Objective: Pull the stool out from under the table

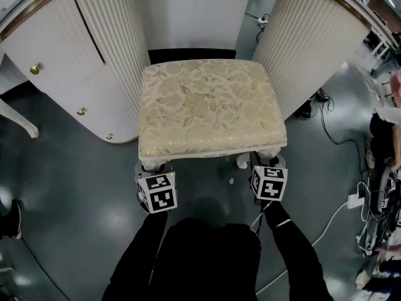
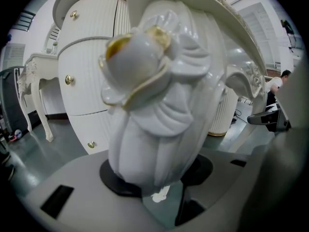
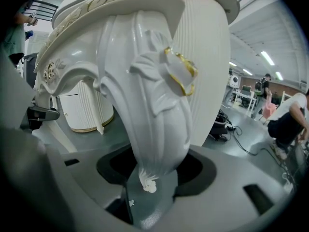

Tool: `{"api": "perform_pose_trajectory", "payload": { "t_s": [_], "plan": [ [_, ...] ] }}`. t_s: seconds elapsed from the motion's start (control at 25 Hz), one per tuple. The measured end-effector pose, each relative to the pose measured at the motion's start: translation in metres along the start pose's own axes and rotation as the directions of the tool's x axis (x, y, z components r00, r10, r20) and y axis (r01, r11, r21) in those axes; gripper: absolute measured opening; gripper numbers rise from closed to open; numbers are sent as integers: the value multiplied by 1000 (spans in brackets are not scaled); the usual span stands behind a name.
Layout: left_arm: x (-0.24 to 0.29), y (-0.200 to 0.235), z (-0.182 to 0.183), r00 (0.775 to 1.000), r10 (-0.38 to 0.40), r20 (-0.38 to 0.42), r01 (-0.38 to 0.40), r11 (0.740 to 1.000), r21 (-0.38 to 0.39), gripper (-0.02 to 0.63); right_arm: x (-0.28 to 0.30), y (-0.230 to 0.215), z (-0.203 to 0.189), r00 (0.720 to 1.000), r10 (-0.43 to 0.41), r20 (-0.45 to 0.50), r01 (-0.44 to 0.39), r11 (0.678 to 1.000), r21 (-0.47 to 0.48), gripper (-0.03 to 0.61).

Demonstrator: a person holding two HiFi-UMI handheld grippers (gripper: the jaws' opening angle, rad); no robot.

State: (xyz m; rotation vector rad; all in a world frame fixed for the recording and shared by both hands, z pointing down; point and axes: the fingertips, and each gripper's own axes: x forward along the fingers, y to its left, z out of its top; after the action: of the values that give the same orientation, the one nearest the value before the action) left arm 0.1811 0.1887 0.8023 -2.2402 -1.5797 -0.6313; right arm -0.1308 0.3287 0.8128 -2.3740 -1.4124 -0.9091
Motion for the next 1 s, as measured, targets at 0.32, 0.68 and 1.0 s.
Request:
{"api": "perform_pose_trajectory", "payload": {
  "t_s": [0.32, 0.68, 1.0],
  "plan": [
    [-8, -1, -1, 999, -6, -48, 6, 1000, -12, 198, -10, 0, -1, 999, 2, -48, -2, 1000, -3, 227],
    [-14, -1, -1, 996, -19, -85, 18, 1000, -18, 198, -20, 0, -2, 996, 1, -93, 0, 1000, 8, 225],
    [-16, -3, -4, 994, -30, -107, 28, 999, -21, 198, -24, -1, -5, 993, -3, -117, 4, 1000, 11, 225]
  ]
}}
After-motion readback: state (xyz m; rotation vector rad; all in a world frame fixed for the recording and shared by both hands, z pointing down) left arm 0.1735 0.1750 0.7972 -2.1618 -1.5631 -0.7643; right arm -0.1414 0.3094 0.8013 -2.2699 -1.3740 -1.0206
